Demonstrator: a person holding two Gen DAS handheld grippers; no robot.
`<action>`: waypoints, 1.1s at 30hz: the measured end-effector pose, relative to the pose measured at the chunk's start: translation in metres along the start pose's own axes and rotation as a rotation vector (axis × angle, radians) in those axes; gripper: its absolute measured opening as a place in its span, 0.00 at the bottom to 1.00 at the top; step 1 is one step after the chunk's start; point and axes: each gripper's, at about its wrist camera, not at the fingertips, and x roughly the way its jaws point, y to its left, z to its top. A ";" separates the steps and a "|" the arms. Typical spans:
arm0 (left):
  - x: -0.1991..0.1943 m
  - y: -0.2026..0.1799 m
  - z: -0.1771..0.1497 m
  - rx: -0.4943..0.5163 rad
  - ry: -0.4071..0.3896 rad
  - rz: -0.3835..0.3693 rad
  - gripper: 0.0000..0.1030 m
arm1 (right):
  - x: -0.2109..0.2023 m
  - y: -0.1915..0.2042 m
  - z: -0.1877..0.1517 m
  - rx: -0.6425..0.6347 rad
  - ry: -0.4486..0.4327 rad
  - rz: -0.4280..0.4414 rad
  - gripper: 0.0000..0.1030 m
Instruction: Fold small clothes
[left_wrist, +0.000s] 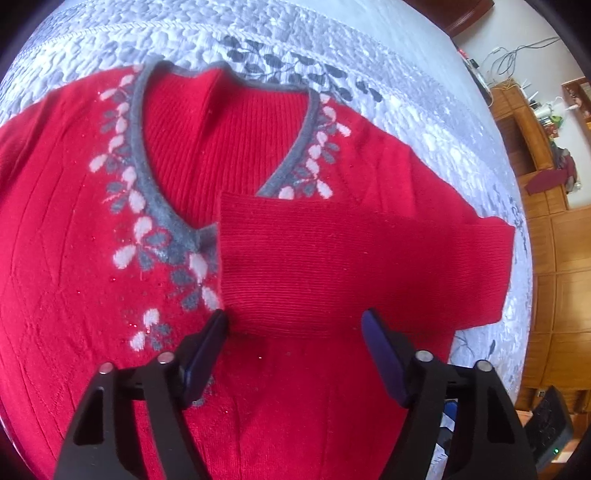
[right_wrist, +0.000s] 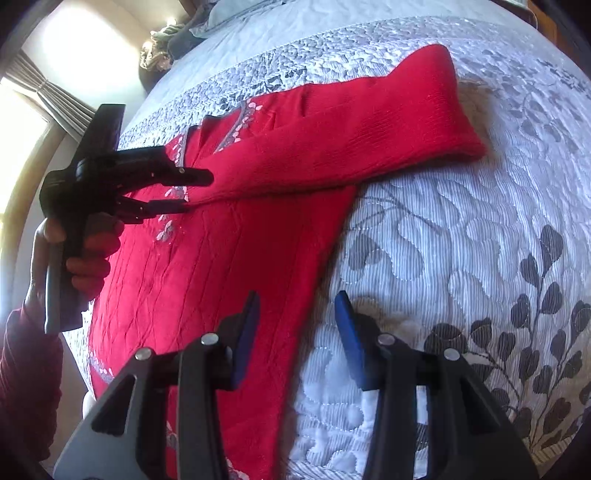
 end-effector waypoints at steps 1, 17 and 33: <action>0.000 0.002 0.001 -0.003 -0.003 0.004 0.65 | 0.000 0.000 0.000 -0.002 -0.001 -0.003 0.41; -0.055 0.013 0.009 -0.069 -0.243 0.025 0.05 | -0.004 -0.007 -0.003 0.040 -0.007 -0.027 0.43; -0.122 0.156 0.035 -0.135 -0.439 0.273 0.05 | 0.002 -0.014 0.044 0.093 0.000 -0.013 0.53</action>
